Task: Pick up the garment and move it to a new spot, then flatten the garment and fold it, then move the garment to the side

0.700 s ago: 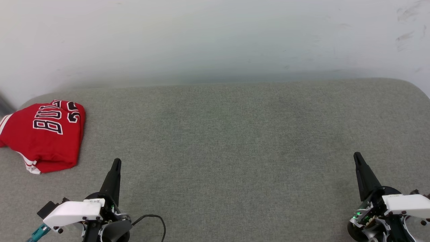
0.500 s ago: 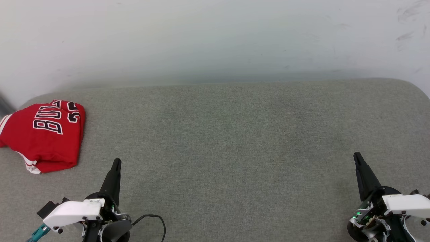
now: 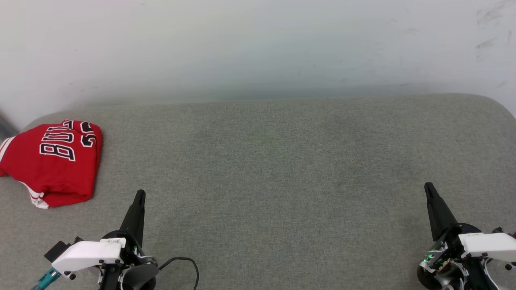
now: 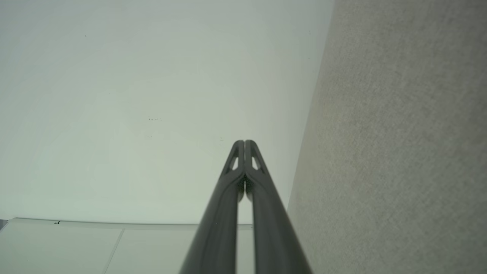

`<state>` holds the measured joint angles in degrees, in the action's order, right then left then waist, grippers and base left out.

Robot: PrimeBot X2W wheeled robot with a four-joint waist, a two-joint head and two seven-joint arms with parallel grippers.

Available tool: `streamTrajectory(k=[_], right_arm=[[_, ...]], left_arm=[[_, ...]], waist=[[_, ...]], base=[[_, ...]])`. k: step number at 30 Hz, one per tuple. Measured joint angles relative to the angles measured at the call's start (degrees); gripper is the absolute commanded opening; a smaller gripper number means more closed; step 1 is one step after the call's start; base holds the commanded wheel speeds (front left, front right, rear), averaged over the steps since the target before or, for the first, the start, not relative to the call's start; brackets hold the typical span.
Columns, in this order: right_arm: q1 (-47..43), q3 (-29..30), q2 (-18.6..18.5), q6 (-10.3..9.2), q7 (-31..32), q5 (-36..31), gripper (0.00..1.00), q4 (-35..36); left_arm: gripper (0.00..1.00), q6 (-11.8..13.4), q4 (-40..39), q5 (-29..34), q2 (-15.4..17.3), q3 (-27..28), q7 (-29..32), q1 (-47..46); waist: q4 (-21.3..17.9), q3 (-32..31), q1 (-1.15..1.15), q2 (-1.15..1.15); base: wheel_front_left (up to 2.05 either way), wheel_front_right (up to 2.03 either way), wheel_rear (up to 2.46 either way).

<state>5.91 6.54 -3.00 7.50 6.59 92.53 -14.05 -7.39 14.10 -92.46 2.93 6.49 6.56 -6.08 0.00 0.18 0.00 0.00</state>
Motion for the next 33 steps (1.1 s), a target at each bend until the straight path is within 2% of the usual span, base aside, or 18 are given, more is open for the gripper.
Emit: streamTrajectory(k=[14, 15, 20, 27, 33], right_arm=[[0.0, 0.0, 0.0, 0.0, 0.0, 0.0, 0.0, 0.0], [-0.2, 0.0, 0.0, 0.0, 0.0, 0.0, 1.0, -0.3], [-2.6, -0.3, 0.0, -0.02, -0.1, 0.0, 1.0, -2.5], [-3.0, -1.5, 0.0, -0.1, -2.1, -1.5, 1.0, -2.0], [-3.0, -1.6, 0.0, -0.1, -4.2, -7.2, 1.0, -1.7]], left_arm=[[0.0, 0.0, 0.0, 0.0, 0.0, 0.0, 0.0, 0.0], [1.0, 0.0, 0.3, 0.0, 0.0, 0.0, 0.0, 0.1], [1.0, 0.1, 2.6, 0.0, -0.2, -0.3, -0.2, 2.6], [1.0, 0.1, 1.5, 1.4, -0.3, -0.7, -2.2, 3.3], [1.0, 0.1, 0.4, 5.3, -0.3, 0.0, -4.3, 3.7]], waist=[[0.0, 0.0, 0.0, 0.0], [0.0, 0.0, 0.0, 0.0], [0.0, 0.0, 0.0, 0.0], [-0.1, 0.1, 0.0, 0.0], [-0.3, 0.1, 0.0, 0.0]], base=[[0.0, 0.0, 0.0], [0.0, 0.0, 0.0], [0.0, 0.0, 0.0], [0.0, 0.0, 0.0], [0.0, 0.0, 0.0]])
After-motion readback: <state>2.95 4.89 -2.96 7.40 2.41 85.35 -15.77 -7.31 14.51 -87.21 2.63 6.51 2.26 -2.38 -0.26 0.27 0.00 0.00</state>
